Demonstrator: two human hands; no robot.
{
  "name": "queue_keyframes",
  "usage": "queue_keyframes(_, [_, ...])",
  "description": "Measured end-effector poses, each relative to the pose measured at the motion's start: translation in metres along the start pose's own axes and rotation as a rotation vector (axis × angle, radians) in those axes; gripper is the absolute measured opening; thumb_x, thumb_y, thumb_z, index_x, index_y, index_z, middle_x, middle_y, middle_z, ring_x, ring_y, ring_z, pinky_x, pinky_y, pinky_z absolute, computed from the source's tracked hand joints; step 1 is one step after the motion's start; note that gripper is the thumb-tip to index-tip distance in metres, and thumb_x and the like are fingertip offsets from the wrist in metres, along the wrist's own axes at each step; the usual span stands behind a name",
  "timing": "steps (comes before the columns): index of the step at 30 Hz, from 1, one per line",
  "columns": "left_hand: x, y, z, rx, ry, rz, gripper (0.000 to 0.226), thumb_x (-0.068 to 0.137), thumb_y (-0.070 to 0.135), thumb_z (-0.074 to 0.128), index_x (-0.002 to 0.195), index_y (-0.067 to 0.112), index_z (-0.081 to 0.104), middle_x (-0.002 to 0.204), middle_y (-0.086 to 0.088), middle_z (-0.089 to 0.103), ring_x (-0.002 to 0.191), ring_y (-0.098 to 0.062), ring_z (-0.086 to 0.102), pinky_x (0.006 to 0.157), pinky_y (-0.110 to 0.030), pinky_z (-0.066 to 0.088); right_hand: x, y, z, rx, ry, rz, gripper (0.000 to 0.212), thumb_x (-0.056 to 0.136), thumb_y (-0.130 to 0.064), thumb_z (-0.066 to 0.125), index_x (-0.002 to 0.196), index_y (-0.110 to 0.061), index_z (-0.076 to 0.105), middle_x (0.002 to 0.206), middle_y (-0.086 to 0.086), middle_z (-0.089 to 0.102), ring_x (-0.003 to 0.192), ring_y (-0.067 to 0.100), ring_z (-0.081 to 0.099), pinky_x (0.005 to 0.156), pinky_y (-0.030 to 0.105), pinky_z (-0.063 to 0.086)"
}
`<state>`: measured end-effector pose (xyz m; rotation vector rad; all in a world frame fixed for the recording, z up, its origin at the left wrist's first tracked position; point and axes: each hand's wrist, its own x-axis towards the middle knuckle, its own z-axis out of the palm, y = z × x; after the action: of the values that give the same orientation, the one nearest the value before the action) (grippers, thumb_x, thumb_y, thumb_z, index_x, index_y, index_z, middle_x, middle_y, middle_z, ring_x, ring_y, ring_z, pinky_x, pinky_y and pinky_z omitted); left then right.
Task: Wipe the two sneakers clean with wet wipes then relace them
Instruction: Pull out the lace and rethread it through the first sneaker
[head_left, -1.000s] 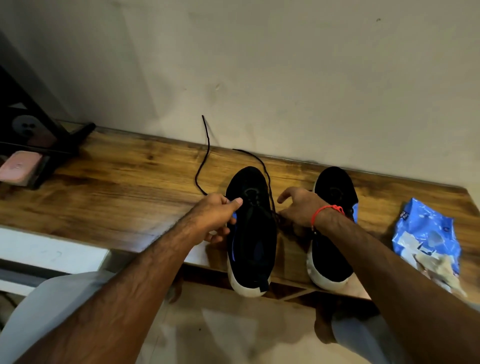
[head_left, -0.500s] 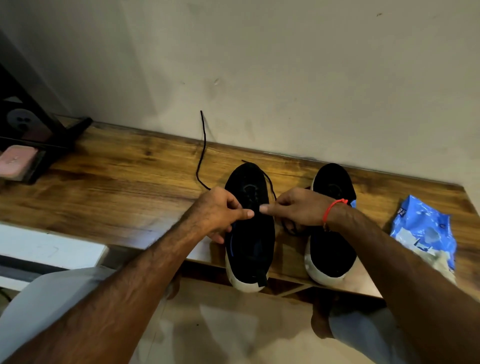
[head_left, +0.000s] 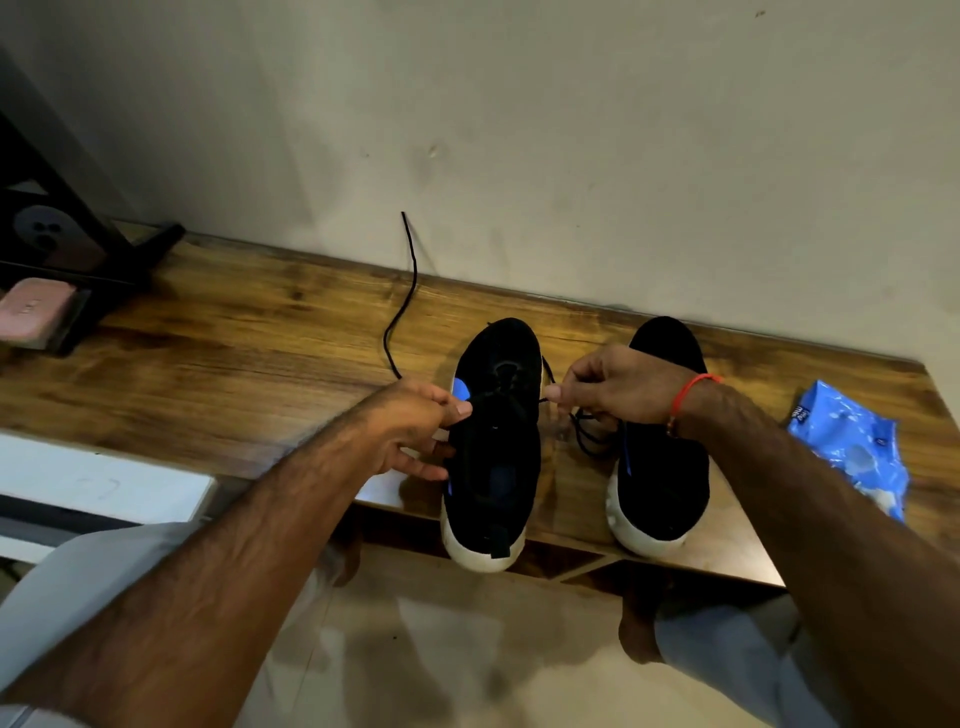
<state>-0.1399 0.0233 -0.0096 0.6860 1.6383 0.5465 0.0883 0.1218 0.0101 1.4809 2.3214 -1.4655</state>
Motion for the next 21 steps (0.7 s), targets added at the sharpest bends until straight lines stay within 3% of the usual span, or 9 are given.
queue_keyframes(4, [0.005,-0.002,0.000,-0.079,-0.029,-0.054,0.021,0.098,0.024,0.068,0.115,0.012,0.069,0.112,-0.006,0.074,0.081,-0.019,0.076,0.056,-0.032,0.060,-0.001,0.000,-0.001,-0.060,0.017,0.006,0.034,0.091,-0.047,0.064,0.076,-0.018,0.072,0.047,-0.011,0.051,0.048,0.007,0.046,0.057,0.027,0.042])
queue_keyframes(13, [0.011,-0.007,-0.004,-0.086,-0.036,-0.062,0.021,0.099,0.023,0.066,0.120,0.020,0.067,0.111,-0.002,0.075,0.084,-0.019,0.078,0.061,-0.031,0.056,0.001,0.006,-0.001,0.025,0.011,0.006,0.032,0.091,-0.047,0.065,0.070,-0.024,0.074,0.055,-0.004,0.046,0.055,0.017,0.041,0.060,0.033,0.038])
queue_keyframes(18, [0.008,-0.006,-0.005,-0.046,-0.046,-0.048,0.019,0.101,0.026,0.063,0.119,0.025,0.068,0.115,0.002,0.073,0.077,-0.013,0.077,0.060,-0.030,0.056,-0.003,0.003,-0.013,-0.168,0.021,-0.009,0.023,0.087,-0.042,0.071,0.090,-0.019,0.074,0.072,-0.008,0.066,0.069,0.009,0.058,0.065,0.025,0.046])
queue_keyframes(19, [0.007,-0.005,-0.005,-0.031,-0.042,-0.042,0.018,0.101,0.027,0.063,0.118,0.025,0.068,0.114,0.003,0.073,0.077,-0.013,0.076,0.060,-0.030,0.056,-0.007,0.001,-0.018,-0.110,0.041,-0.009,0.024,0.087,-0.039,0.072,0.095,-0.016,0.073,0.070,-0.006,0.063,0.065,0.010,0.055,0.062,0.024,0.044])
queue_keyframes(21, [0.002,-0.003,-0.003,0.033,-0.020,-0.010,0.016,0.099,0.031,0.065,0.113,0.025,0.070,0.111,0.004,0.074,0.076,-0.012,0.073,0.062,-0.029,0.054,-0.014,-0.003,-0.027,0.266,0.070,-0.031,0.028,0.086,-0.029,0.073,0.102,-0.007,0.069,0.068,0.000,0.056,0.057,0.013,0.049,0.054,0.024,0.041])
